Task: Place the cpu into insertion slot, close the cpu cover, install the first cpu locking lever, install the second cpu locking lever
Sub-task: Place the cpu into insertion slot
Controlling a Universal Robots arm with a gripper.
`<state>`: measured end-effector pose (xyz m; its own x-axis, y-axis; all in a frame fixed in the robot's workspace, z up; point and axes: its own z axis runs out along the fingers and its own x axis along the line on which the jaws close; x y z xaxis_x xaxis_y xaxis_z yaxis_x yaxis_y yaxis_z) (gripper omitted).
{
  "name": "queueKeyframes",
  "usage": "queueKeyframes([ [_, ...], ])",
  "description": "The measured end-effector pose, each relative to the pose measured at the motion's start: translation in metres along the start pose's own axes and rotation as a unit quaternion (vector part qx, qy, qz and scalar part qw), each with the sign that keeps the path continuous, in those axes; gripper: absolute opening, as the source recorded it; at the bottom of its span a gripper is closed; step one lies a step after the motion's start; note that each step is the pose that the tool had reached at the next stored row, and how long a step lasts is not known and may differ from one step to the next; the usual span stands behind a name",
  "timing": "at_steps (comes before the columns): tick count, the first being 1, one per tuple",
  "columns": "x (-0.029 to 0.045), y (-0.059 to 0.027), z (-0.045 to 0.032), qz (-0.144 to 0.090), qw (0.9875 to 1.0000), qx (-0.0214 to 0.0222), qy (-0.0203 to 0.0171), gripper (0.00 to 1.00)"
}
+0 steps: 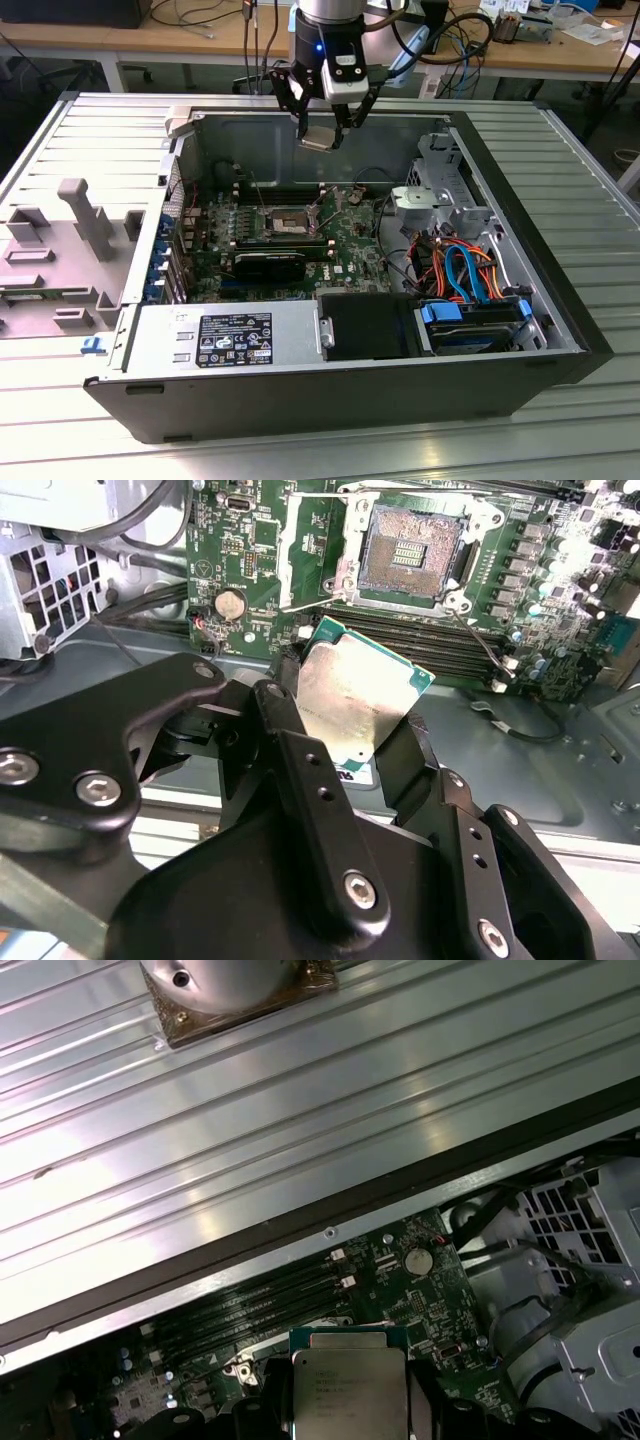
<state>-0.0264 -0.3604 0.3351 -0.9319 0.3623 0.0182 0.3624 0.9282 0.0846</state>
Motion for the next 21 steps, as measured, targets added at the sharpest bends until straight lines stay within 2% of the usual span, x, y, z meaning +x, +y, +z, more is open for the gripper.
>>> queueKeyframes([
  [21,0.0000,0.0000,0.0004,0.014,0.9999,-0.0003,-0.0012,0.55],
])
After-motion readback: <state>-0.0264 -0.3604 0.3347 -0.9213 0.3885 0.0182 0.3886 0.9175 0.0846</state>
